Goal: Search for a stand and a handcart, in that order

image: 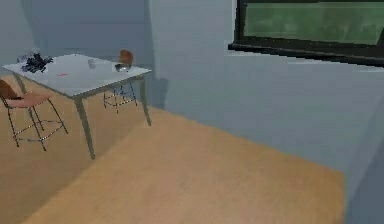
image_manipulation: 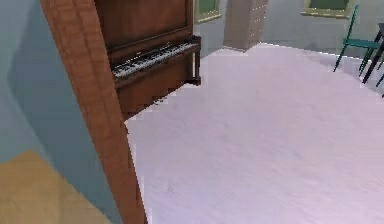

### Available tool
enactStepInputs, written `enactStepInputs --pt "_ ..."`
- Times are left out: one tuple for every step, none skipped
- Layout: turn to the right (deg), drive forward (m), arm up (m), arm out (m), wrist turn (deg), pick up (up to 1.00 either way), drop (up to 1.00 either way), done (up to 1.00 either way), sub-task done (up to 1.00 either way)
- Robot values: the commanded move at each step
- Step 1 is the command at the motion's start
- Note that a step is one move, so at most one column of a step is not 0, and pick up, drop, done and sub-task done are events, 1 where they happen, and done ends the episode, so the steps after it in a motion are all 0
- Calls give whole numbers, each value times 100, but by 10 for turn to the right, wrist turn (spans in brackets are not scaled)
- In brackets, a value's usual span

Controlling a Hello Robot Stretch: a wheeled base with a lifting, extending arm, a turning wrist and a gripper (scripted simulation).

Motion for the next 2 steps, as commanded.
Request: enactStepInputs --pt "0 45 0 0 0 0 0 0 0" --pt "-450 0 0 0 0 0 0 0 0"
